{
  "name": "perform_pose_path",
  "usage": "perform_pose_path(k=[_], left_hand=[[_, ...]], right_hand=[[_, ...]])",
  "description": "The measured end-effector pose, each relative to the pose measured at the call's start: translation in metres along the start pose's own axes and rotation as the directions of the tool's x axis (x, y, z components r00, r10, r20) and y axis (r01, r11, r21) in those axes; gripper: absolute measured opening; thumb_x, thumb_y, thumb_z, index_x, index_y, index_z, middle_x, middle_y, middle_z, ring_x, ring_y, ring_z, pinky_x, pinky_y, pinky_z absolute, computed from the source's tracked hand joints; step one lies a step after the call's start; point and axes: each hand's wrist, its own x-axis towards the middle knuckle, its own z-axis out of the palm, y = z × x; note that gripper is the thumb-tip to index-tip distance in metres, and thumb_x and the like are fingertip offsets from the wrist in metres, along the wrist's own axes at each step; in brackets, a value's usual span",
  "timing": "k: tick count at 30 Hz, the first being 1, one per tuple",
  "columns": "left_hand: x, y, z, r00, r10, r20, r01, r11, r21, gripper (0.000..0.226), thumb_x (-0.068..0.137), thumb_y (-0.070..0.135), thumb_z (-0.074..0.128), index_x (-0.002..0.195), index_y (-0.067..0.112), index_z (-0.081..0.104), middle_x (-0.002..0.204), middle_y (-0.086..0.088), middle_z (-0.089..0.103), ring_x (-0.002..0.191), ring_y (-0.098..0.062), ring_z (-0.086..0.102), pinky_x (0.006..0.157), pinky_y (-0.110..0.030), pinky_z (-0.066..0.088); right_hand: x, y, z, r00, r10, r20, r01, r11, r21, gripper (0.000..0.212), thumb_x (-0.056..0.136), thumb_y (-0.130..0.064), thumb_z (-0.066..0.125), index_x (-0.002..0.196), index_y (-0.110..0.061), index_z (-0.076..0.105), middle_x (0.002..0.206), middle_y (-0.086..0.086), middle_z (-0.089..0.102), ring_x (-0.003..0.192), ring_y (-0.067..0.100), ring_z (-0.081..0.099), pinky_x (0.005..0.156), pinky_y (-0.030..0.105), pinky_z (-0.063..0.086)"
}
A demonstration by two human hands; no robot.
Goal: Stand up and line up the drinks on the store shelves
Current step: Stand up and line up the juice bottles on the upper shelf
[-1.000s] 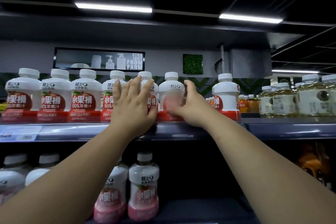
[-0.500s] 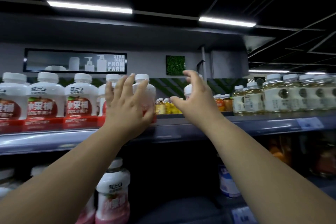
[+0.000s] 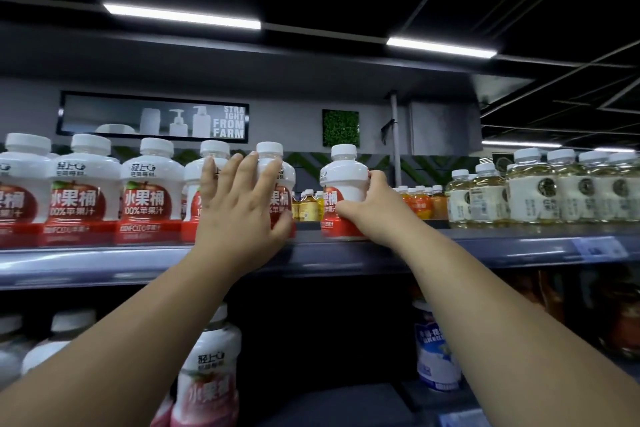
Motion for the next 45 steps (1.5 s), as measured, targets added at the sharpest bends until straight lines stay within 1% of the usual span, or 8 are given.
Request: perform_pose_path(k=[6, 13, 17, 22, 30, 34, 39, 45], left_hand=[[-0.001, 0.001, 0.000, 1.000, 0.006, 0.003, -0.006, 1.000, 0.012, 0.079, 0.077, 0.058, 0.038, 0.148, 0.024, 0.036, 0.150, -0.010, 0.041, 0.142, -0.032, 0.031, 0.120, -0.056, 0.003], [-0.001, -0.001, 0.000, 1.000, 0.015, 0.006, -0.015, 1.000, 0.009, 0.079, 0.076, 0.059, 0.037, 0.148, 0.027, 0.031, 0.152, -0.007, 0.037, 0.144, -0.029, 0.027, 0.121, -0.055, 0.001], [-0.001, -0.001, 0.001, 1.000, 0.015, 0.007, -0.015, 1.000, 0.008, 0.078, 0.076, 0.059, 0.038, 0.147, 0.027, 0.032, 0.152, -0.006, 0.037, 0.144, -0.029, 0.028, 0.121, -0.055, 0.002], [-0.002, 0.000, 0.002, 1.000, 0.019, 0.010, -0.019, 1.000, 0.013, 0.078, 0.077, 0.059, 0.039, 0.148, 0.027, 0.031, 0.153, -0.007, 0.036, 0.144, -0.029, 0.027, 0.121, -0.054, 0.001], [-0.006, 0.003, -0.002, 0.999, 0.012, 0.041, -0.013, 0.999, 0.035, 0.076, 0.083, 0.055, 0.040, 0.151, 0.026, 0.027, 0.159, -0.010, 0.030, 0.147, -0.029, 0.023, 0.122, -0.053, -0.001], [-0.007, 0.003, -0.008, 0.995, -0.001, 0.096, -0.002, 1.000, 0.028, 0.075, 0.084, 0.059, 0.032, 0.152, 0.030, 0.024, 0.162, -0.010, 0.023, 0.150, -0.029, 0.016, 0.122, -0.050, -0.002], [-0.034, 0.004, -0.024, 0.985, -0.068, 0.160, 0.069, 0.998, -0.002, 0.077, 0.082, 0.063, 0.030, 0.153, 0.033, 0.023, 0.163, -0.011, 0.018, 0.149, -0.030, 0.014, 0.122, -0.051, 0.006], [-0.081, 0.004, -0.047, 0.963, -0.032, 0.268, 0.049, 0.997, -0.057, 0.078, 0.084, 0.056, 0.042, 0.154, 0.028, 0.022, 0.163, -0.010, 0.017, 0.148, -0.031, 0.014, 0.120, -0.046, 0.012]], right_hand=[[-0.001, -0.017, 0.027, 0.997, -0.070, -0.043, 0.068, 0.997, -0.041, 0.108, 0.053, -0.082, 0.072, 0.134, -0.022, 0.037, 0.129, 0.001, 0.055, 0.118, 0.023, 0.055, 0.096, 0.043, 0.048], [0.003, -0.009, 0.029, 0.998, -0.005, -0.070, 0.017, 0.986, 0.167, 0.107, 0.067, -0.060, 0.069, 0.152, -0.030, 0.013, 0.141, 0.003, 0.052, 0.119, 0.025, 0.056, 0.101, 0.048, 0.047], [-0.003, -0.011, 0.033, 0.994, -0.042, -0.100, 0.037, 0.998, -0.051, 0.117, 0.067, -0.072, 0.072, 0.153, -0.026, 0.008, 0.140, 0.001, 0.053, 0.121, 0.027, 0.056, 0.094, 0.043, 0.048], [-0.003, -0.009, 0.032, 0.996, -0.076, -0.054, 0.076, 0.997, 0.004, 0.084, 0.072, -0.062, 0.070, 0.138, -0.034, 0.025, 0.121, -0.007, 0.060, 0.107, 0.020, 0.061, 0.093, 0.046, 0.051], [-0.012, -0.008, 0.033, 0.989, -0.100, -0.104, 0.077, 0.975, -0.207, 0.089, 0.081, -0.070, 0.058, 0.146, -0.023, 0.019, 0.126, 0.002, 0.061, 0.107, 0.028, 0.062, 0.081, 0.040, 0.047], [-0.023, -0.004, 0.030, 0.963, -0.253, -0.096, 0.189, 0.883, -0.430, 0.093, 0.092, -0.067, 0.043, 0.156, -0.012, 0.004, 0.137, 0.009, 0.055, 0.119, 0.030, 0.056, 0.095, 0.043, 0.044], [-0.039, 0.011, 0.032, 0.892, -0.427, -0.146, 0.375, 0.882, -0.284, 0.082, 0.089, -0.058, 0.052, 0.154, -0.023, 0.017, 0.154, 0.003, 0.035, 0.140, 0.024, 0.034, 0.118, 0.048, 0.025], [-0.091, 0.021, 0.050, 0.820, -0.548, -0.168, 0.529, 0.836, -0.142, 0.062, 0.081, -0.037, 0.062, 0.137, -0.011, 0.052, 0.138, 0.008, 0.052, 0.129, 0.028, 0.046, 0.111, 0.046, 0.037]])
